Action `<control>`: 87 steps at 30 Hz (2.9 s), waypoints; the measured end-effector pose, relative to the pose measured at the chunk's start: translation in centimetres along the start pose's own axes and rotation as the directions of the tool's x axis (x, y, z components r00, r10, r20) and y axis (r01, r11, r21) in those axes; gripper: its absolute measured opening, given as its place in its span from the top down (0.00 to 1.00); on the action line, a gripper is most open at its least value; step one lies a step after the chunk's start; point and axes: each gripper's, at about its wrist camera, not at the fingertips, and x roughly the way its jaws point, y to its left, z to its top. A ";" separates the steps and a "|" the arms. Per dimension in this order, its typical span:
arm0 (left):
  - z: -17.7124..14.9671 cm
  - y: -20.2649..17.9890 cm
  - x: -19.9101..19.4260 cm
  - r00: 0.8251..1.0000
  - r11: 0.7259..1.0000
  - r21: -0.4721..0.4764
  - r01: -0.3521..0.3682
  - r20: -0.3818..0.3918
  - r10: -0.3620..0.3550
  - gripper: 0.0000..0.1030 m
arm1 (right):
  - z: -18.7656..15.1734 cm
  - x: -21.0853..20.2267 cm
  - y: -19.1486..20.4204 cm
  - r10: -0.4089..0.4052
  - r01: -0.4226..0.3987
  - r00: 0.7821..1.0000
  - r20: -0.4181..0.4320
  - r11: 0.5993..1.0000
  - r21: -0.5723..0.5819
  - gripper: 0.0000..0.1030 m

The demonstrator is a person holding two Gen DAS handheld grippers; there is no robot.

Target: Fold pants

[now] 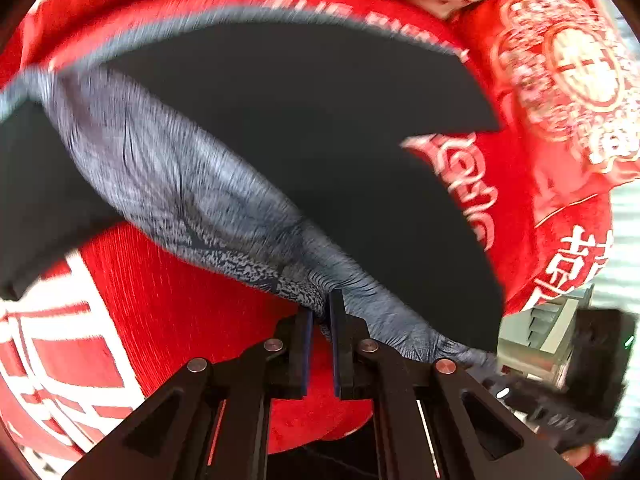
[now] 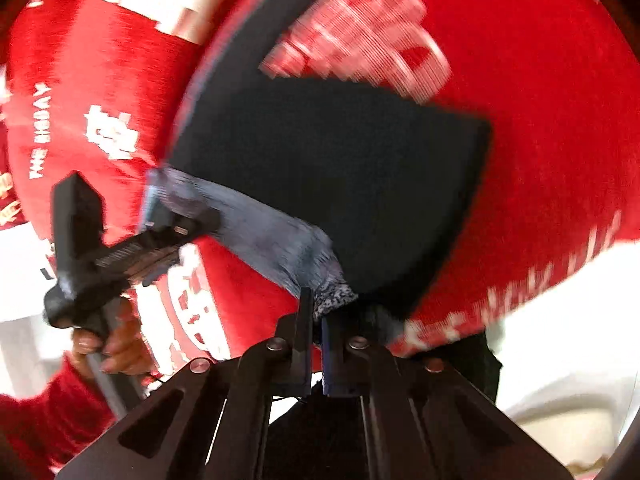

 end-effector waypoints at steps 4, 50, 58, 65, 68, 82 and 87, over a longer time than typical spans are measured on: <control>3.0 -1.8 -2.0 0.998 1.000 0.004 -0.002 0.060 0.002 0.92 | 5.8 -4.1 3.5 0.020 -0.013 0.998 0.054 0.991 -0.131 0.97; 15.3 0.3 3.3 0.890 0.902 -0.088 -0.423 0.148 0.432 0.91 | 28.5 2.1 4.4 -0.440 0.492 0.870 0.220 0.782 -0.382 0.49; 12.5 0.8 0.2 0.893 0.905 -0.181 -0.385 0.176 0.415 0.91 | 23.8 2.0 5.4 -0.362 0.389 0.921 0.144 0.847 -0.361 0.42; 10.5 3.5 -1.0 0.913 0.919 -0.228 -0.322 0.183 0.365 0.79 | 19.4 3.7 7.4 -0.329 0.340 0.940 0.096 0.862 -0.375 0.40; 9.5 4.8 -2.4 0.908 0.920 -0.263 -0.291 0.226 0.352 0.01 | 18.5 4.8 8.9 -0.311 0.318 0.947 0.080 0.873 -0.369 0.39; 3.2 17.9 -9.7 0.899 0.912 -0.276 -0.302 0.238 0.369 0.01 | 8.6 11.5 16.8 -0.109 0.090 0.993 -0.052 0.955 -0.281 0.30; 2.2 26.4 -10.9 0.901 0.876 -0.358 -0.322 0.169 0.400 0.01 | 5.1 18.1 20.1 0.014 -0.052 0.986 -0.166 0.972 -0.229 0.30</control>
